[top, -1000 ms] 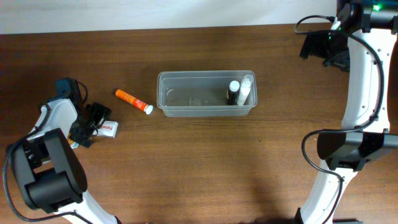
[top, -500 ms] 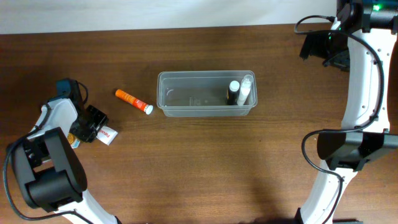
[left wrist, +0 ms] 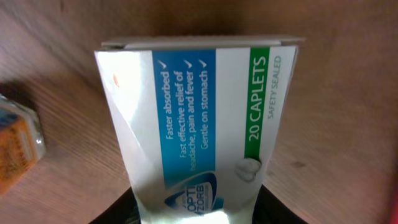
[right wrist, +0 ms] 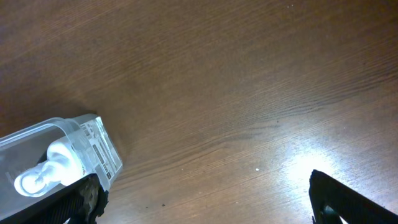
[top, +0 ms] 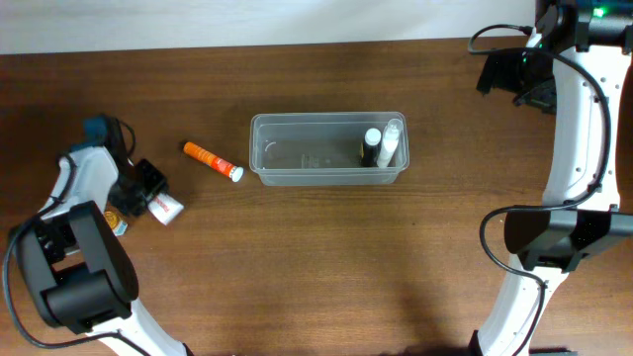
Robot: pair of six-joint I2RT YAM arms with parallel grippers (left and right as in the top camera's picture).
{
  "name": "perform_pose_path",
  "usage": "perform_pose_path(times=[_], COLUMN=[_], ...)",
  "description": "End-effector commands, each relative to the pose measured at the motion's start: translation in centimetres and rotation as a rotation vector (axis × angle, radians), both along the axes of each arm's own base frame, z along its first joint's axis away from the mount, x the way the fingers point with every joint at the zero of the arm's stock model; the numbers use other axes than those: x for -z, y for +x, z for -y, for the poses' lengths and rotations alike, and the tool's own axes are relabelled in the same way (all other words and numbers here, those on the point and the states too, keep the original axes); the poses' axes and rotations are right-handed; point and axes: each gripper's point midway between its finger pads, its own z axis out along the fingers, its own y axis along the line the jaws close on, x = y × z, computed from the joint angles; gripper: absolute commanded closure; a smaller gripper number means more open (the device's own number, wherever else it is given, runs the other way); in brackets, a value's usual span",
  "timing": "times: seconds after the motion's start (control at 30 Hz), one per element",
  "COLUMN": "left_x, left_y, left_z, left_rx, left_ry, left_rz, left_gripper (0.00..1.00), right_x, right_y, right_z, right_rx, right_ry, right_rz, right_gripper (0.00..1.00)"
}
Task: Pack container
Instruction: 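Carry the Panadol box over the container and lower it inside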
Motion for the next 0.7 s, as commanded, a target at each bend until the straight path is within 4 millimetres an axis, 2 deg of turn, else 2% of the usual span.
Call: perform_pose_path(times=[0.0,0.13,0.27,0.37,0.47,0.6,0.67], left_x=[-3.6,-7.8,-12.0,-15.3,-17.3,-18.2,-18.4], left_y=[3.3,5.6,8.0,9.7,10.5,10.7,10.2], left_z=[0.3,1.7,5.1,9.8,14.4,19.0,22.0], left_rx=[0.118,0.258,0.444,0.620,0.782,0.923,1.031], left_ry=[0.002,0.028,0.070,0.105,0.133,0.248,0.327], left_rz=[0.091,0.153,0.231,0.311,0.373,0.390,0.390], left_gripper=[0.59,0.59,0.59,0.59,0.61,0.61,0.61], right_x=[-1.2,-1.2,-1.2,-1.2,-1.2,-1.2,-1.2], right_y=[-0.3,-0.3,-0.3,-0.3,-0.3,-0.3,-0.3], right_z=[0.0,0.0,0.0,0.0,0.0,0.0,0.0], right_rx=[-0.003,-0.003,-0.003,-0.003,-0.003,-0.003,-0.003], right_ry=[-0.003,-0.003,-0.003,-0.003,-0.003,-0.003,-0.003], right_rz=[0.031,0.031,0.031,0.031,0.031,0.031,0.031], right_gripper=[0.02,0.02,0.02,0.02,0.02,0.02,0.02])
